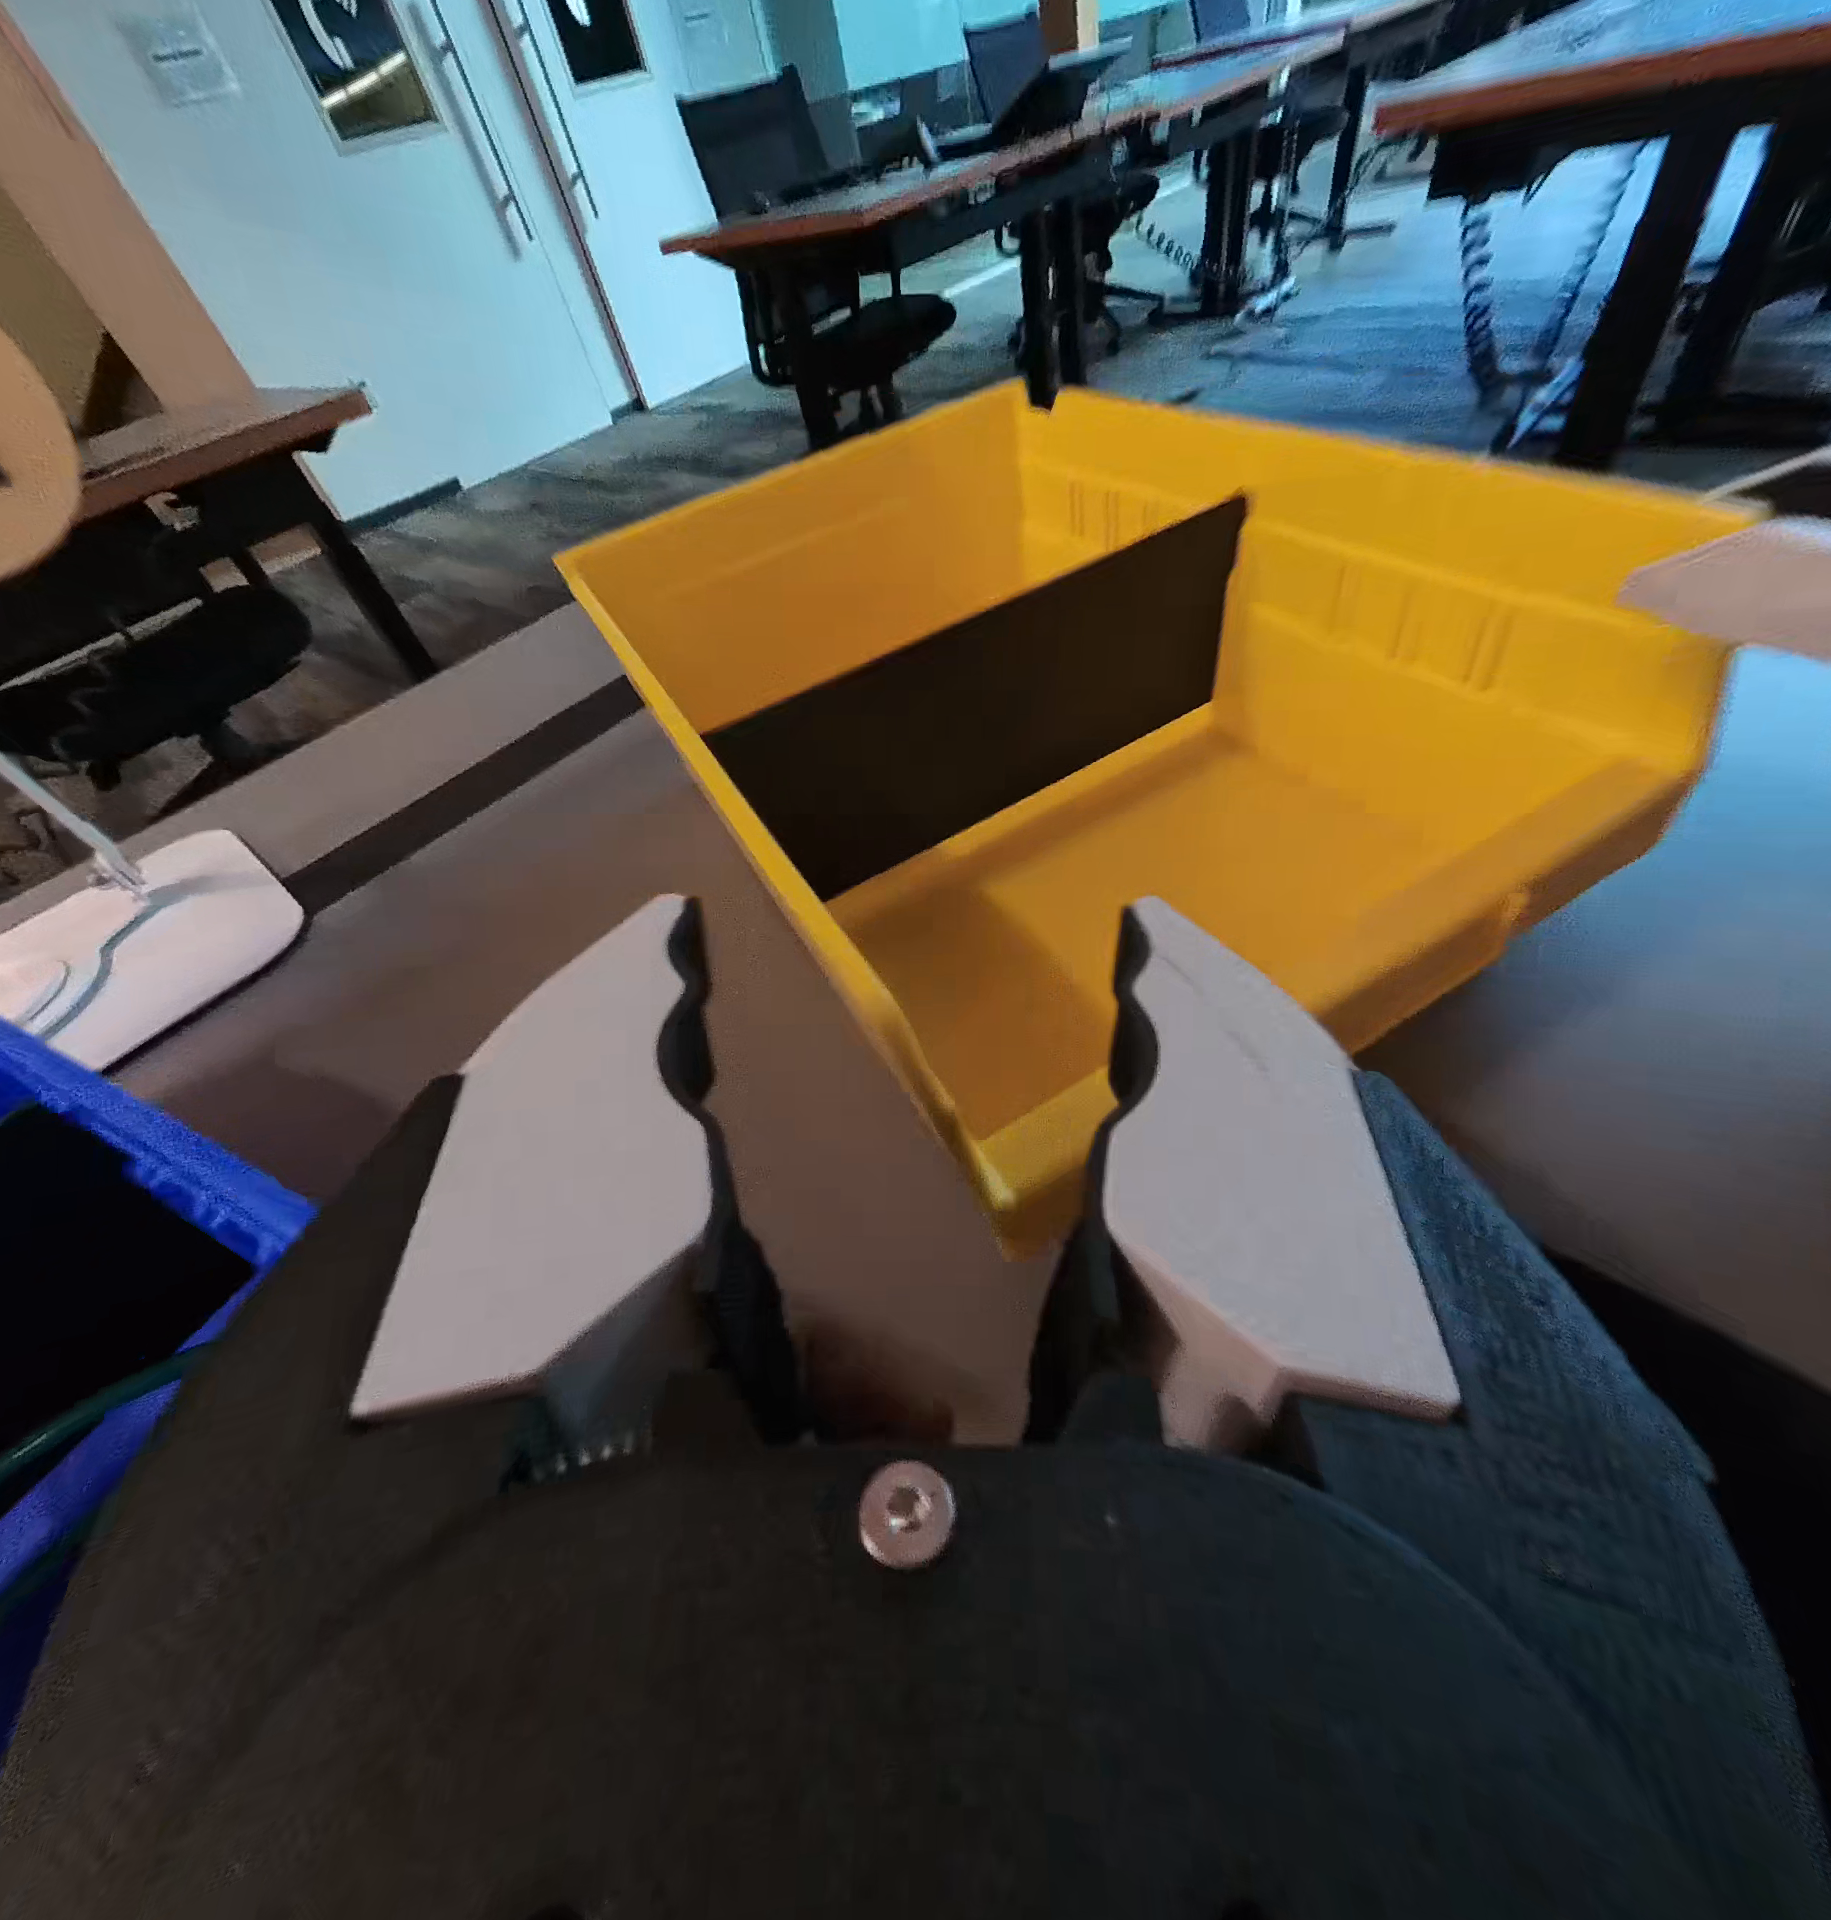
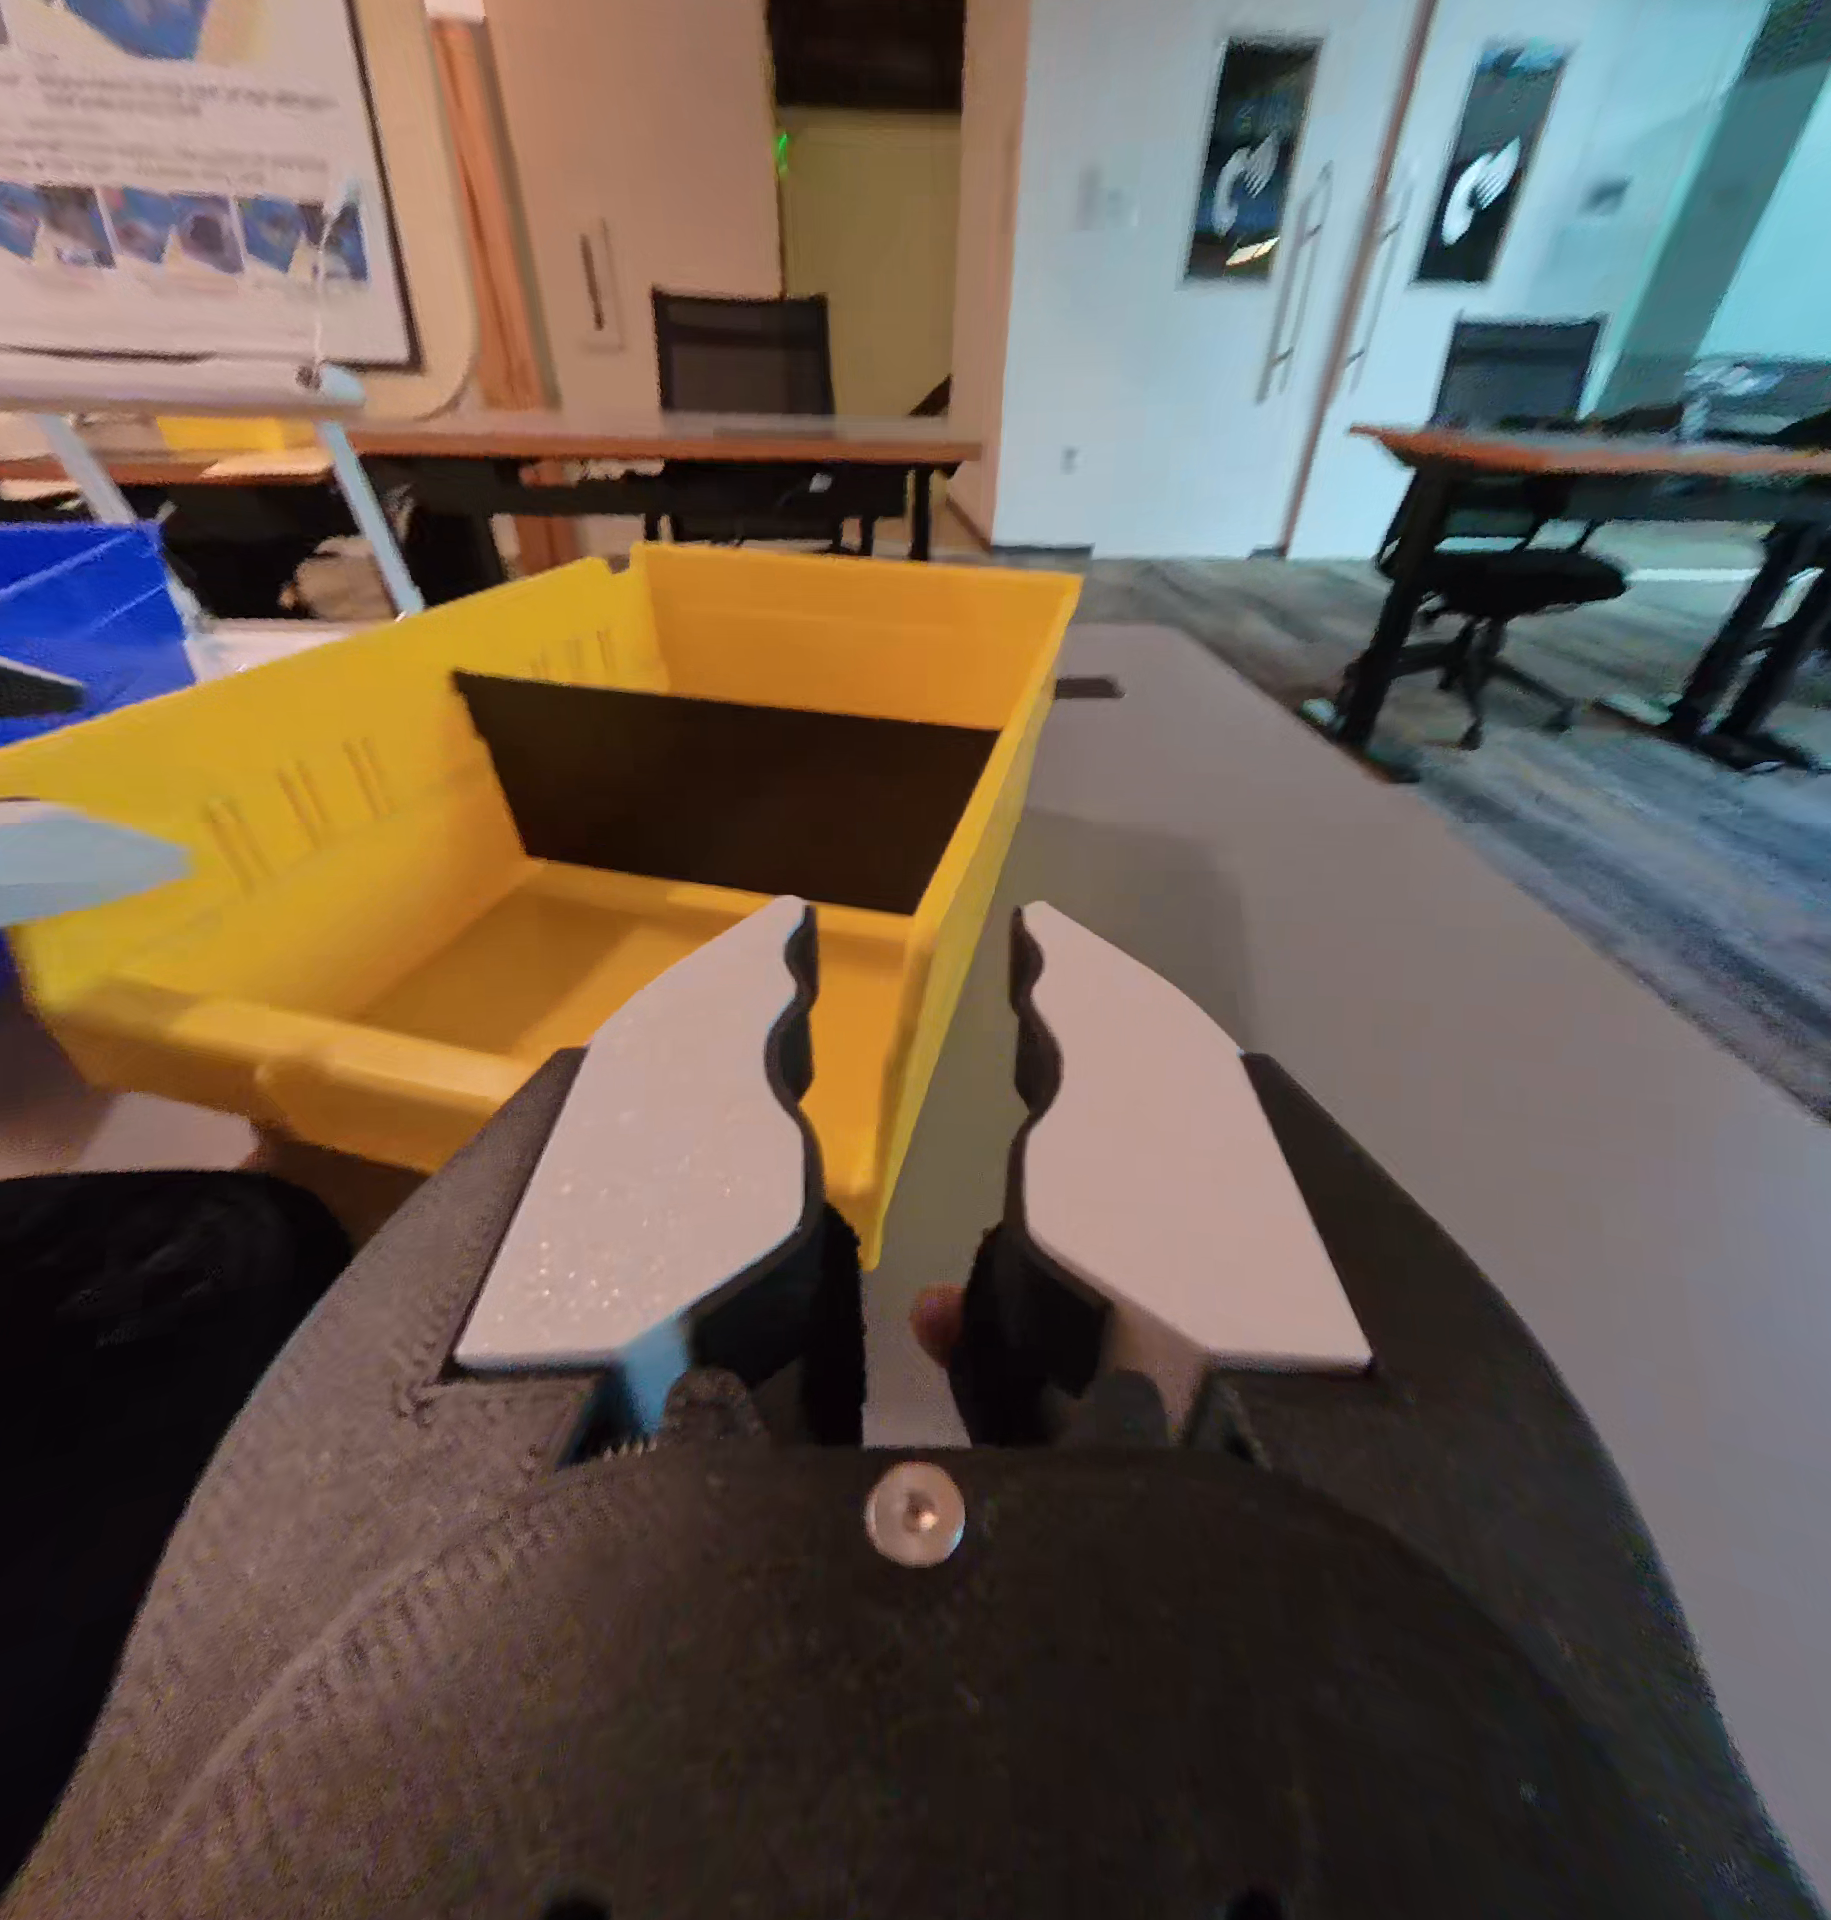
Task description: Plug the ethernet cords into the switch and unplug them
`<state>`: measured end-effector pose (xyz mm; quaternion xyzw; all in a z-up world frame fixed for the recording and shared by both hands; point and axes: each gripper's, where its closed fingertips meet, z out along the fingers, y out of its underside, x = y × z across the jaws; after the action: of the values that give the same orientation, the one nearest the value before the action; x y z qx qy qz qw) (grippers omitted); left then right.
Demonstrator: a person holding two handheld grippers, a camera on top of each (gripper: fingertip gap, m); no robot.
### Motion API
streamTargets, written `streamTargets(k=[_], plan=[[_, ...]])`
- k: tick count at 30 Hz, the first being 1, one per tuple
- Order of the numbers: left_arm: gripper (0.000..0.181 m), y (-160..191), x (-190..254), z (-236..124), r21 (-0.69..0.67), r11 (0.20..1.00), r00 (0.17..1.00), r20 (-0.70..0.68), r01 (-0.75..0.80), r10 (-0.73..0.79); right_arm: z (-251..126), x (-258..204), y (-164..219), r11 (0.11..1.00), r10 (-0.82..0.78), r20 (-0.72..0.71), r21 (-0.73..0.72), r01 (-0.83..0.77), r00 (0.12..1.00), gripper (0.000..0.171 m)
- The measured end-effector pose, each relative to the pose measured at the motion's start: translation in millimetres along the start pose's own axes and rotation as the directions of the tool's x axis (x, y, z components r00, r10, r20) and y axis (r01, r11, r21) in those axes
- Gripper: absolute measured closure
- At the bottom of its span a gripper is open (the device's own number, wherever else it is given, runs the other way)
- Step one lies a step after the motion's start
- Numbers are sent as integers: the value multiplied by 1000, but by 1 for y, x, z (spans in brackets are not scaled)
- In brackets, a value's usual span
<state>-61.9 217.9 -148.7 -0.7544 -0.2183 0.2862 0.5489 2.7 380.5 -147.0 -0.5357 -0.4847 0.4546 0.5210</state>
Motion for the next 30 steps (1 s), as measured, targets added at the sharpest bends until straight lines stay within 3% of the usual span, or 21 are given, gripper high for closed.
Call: streamTargets(k=[3,6,8,11,13,19,23,25,30], plan=[[100,-32,4,-40,95,996,999,-32,-3,6,-8,-1,-17,991,-122,-28,55,123,992,131],[106,-44,4,-88,136,988,991,-93,-78,91,-9,-30,-29,927,-372,57,72,368,927,118],[111,-23,-4,-111,32,987,978,-134,-157,160,-9,-58,-27,857,-514,161,54,512,843,108],[118,39,-37,-135,-227,930,955,-135,-289,264,-8,-97,-9,745,-638,324,29,666,699,105],[119,75,-60,-145,-370,875,950,-123,-314,289,-4,-113,6,688,-669,389,2,726,633,103],[125,132,-108,-140,-561,742,914,-71,-369,400,10,-124,43,556,-706,463,-104,824,535,106],[145,141,-123,-144,-601,688,878,-47,-406,476,18,-109,62,436,-762,446,-185,881,470,119],[145,144,-127,-151,-609,685,886,-68,-400,458,19,-103,66,425,-769,436,-198,883,468,131],[142,158,-157,-184,-651,656,897,-92,-383,433,20,-95,66,438,-769,434,-176,881,469,131]])
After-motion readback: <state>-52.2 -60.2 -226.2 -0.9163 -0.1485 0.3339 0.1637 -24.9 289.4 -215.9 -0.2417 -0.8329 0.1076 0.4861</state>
